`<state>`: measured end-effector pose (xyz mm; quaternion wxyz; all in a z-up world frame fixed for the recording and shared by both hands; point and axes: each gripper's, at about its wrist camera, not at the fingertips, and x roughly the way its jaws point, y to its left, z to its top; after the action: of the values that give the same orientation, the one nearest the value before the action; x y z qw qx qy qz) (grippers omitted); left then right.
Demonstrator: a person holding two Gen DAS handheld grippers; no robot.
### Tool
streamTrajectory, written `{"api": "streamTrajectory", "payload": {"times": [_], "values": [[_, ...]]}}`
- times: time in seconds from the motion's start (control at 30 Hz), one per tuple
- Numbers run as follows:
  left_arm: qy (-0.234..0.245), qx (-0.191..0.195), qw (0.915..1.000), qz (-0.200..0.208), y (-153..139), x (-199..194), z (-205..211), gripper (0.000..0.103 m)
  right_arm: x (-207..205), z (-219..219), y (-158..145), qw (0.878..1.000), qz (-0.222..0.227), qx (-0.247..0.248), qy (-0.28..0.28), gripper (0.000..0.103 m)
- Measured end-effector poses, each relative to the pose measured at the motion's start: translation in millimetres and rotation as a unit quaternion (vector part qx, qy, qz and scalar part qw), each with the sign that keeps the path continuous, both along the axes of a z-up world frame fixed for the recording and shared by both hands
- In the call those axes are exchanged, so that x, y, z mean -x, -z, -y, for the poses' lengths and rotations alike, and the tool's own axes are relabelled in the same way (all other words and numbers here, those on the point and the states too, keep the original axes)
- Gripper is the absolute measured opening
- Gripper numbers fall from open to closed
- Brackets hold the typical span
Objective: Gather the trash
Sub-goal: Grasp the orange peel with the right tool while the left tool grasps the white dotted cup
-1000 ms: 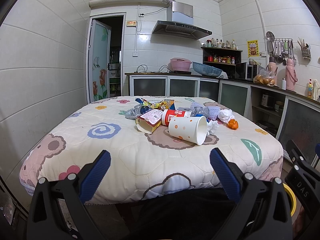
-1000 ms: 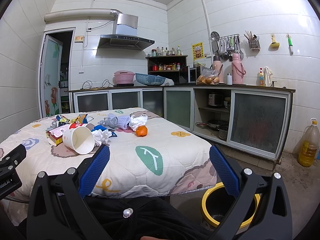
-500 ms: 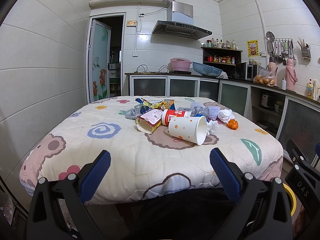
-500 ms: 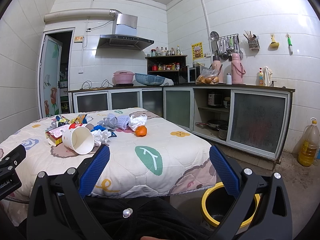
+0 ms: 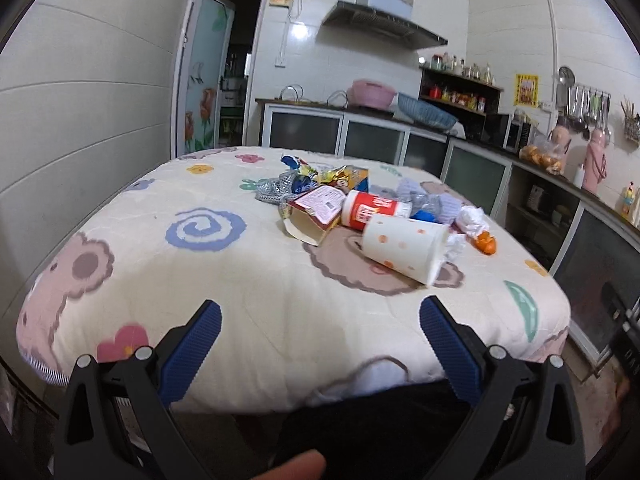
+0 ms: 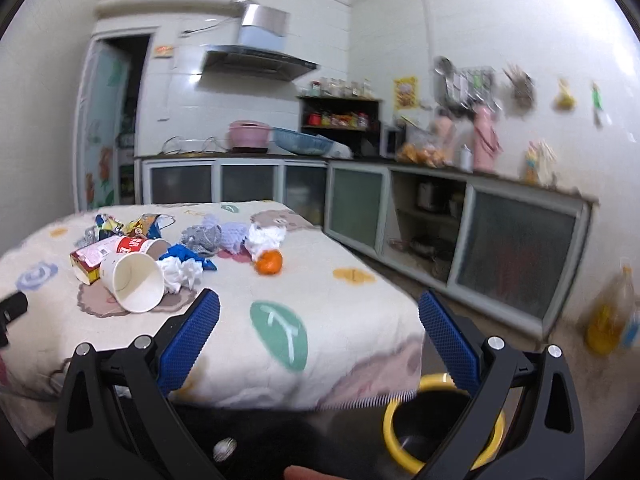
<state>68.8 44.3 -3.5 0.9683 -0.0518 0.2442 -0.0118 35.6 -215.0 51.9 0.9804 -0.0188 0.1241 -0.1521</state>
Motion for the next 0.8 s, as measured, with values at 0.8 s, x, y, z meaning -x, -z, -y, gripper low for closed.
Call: {"api": "streamTrajectory", "payload": {"times": [0.8], "values": [[0.108, -0.109, 0.9834, -0.097, -16, -98, 92, 0.096, -235, 67, 0, 0.950, -0.232, -0.043, -0.204, 0.095]]}}
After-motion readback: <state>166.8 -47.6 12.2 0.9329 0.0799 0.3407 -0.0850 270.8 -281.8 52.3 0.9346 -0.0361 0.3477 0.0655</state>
